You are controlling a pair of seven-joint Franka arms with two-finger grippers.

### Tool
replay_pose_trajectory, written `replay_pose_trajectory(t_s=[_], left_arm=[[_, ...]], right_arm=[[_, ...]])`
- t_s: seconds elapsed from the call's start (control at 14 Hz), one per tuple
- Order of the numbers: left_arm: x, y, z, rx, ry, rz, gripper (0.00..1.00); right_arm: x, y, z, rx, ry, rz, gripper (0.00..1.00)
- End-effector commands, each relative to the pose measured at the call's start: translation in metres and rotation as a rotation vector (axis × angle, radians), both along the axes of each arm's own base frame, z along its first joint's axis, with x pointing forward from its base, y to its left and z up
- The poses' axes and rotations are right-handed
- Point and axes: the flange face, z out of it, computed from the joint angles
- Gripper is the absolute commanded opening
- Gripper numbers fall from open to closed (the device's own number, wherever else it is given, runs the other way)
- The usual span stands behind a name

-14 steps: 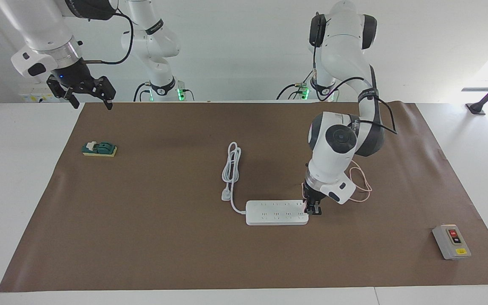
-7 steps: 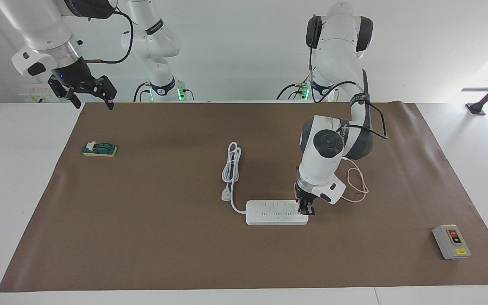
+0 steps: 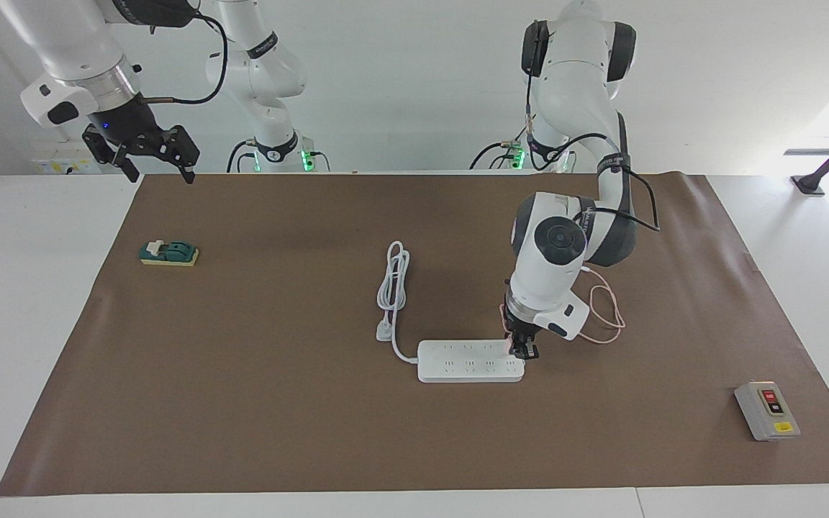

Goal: Plug charger into power strip

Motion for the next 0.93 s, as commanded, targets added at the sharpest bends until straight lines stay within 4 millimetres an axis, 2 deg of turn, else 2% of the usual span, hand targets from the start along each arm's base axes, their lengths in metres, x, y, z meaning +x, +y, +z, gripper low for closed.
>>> replay_pose_trajectory(t_s=[0.0,0.71,0.86], left_arm=[[-0.0152,0.0017,-0.0145,0.034,0.036,0.012,0.0],[-0.016,-0.0015,-0.0123,0.036,0.035,0.006,0.0],[-0.0179,-0.008,-0.0127,0.034,0.032,-0.001,0.0]], right_arm=[[-0.0063,0.0042,0.0011,0.017,-0.007,-0.009,1.0],[-0.0064,0.0033,0.0011,0.015,-0.007,-0.01,1.0],[-0.0064,0.0025,0.0011,0.015,-0.007,-0.012,1.0]])
